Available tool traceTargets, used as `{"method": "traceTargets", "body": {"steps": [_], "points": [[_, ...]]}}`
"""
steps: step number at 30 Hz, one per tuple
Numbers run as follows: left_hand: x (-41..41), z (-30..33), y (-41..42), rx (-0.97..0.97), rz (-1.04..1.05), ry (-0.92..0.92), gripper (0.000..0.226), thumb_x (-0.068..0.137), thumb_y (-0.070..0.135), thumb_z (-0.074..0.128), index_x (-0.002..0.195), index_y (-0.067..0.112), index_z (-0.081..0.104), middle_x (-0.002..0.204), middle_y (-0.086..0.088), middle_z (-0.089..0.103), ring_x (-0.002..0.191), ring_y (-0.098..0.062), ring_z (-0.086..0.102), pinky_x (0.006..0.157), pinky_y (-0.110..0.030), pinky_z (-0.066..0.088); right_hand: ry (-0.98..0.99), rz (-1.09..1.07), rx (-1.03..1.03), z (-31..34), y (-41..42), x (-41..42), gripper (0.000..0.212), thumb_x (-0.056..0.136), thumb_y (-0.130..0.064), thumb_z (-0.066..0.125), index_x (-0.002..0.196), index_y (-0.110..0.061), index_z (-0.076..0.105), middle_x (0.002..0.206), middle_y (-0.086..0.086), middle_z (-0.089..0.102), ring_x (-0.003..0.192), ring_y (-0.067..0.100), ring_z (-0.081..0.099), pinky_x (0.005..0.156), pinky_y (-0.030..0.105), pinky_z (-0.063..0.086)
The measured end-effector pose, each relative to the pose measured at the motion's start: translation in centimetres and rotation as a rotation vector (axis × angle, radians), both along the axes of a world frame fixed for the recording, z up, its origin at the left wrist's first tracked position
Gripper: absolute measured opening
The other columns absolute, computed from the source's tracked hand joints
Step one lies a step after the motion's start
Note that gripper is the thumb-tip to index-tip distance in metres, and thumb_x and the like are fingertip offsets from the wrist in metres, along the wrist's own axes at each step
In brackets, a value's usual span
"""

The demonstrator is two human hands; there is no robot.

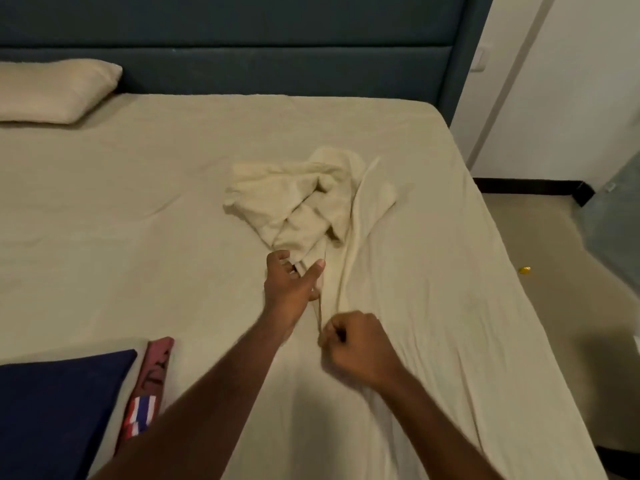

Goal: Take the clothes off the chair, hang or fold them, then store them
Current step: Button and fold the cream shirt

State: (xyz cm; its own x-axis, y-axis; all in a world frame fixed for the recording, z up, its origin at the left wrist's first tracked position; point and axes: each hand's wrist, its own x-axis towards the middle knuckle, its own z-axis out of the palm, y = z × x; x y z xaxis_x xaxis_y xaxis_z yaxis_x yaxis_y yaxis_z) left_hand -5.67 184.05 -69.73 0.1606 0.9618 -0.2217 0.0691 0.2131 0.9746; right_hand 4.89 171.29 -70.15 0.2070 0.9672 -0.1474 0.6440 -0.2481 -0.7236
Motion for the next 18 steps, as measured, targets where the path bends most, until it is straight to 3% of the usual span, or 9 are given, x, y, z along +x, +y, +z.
{"method": "traceTargets", "body": {"steps": [3,5,9,12,15,18], "points": [[-0.1,-0.7,-2.9,0.089,-0.005,0.115,0.065,0.068,0.024,0.085,0.119,0.03,0.044,0.114,0.004,0.064,0.098,-0.017,0.067,0.08,-0.038,0.058,0.109,-0.085,0.063,0.3,-8.1,-2.1,0.012,0.078,-0.022,0.053,0.067,-0.024,0.057,0.06,-0.008,0.062,0.057,0.009,0.059,0.058,0.021,0.042],[-0.7,-0.9,-5.4,0.104,-0.042,0.19,0.061,0.077,0.01,0.075,0.128,0.03,0.047,0.116,0.008,0.063,0.107,-0.018,0.065,0.091,-0.036,0.054,0.246,-0.162,0.092,0.5,-11.4,-2.7,0.009,0.085,-0.025,0.061,0.078,-0.024,0.056,0.056,0.003,0.058,0.048,0.013,0.05,0.051,0.022,0.036],[-3.4,-1.3,-13.6,0.119,-0.323,0.249,0.062,0.077,0.017,0.063,0.134,0.039,0.053,0.12,0.015,0.069,0.111,-0.011,0.066,0.099,-0.046,0.054,0.333,-0.347,0.174,1.5,-15.9,-2.8,0.027,0.088,-0.05,0.07,0.104,-0.031,0.058,0.049,-0.001,0.049,0.045,0.008,0.045,0.05,0.022,0.036],[-5.9,-1.9,-20.6,0.182,-0.501,0.267,0.062,0.083,0.009,0.066,0.137,0.038,0.055,0.122,0.015,0.07,0.115,-0.008,0.066,0.099,-0.045,0.054,0.343,-0.575,0.267,2.3,-18.5,-2.7,0.046,0.08,-0.045,0.082,0.115,-0.039,0.053,0.074,-0.007,0.066,0.066,0.006,0.063,0.062,0.018,0.048],[-8.3,-1.6,-26.1,0.176,-0.64,0.258,0.049,0.085,0.007,0.066,0.127,0.033,0.062,0.115,0.012,0.073,0.11,-0.01,0.069,0.095,-0.048,0.055,0.401,-0.626,0.266,2.0,-20.5,-2.0,0.08,0.073,-0.048,0.087,0.137,-0.038,0.04,0.107,-0.005,0.061,0.093,0.008,0.064,0.081,0.022,0.053],[-10.0,-1.2,-27.7,0.167,-0.693,0.281,0.047,0.084,0.009,0.069,0.126,0.03,0.064,0.115,0.011,0.073,0.11,-0.012,0.069,0.097,-0.051,0.054,0.333,-0.649,0.18,1.6,-22.0,-1.2,0.072,0.081,-0.035,0.085,0.14,-0.026,0.046,0.096,-0.001,0.061,0.088,0.015,0.064,0.075,0.015,0.047]]}}
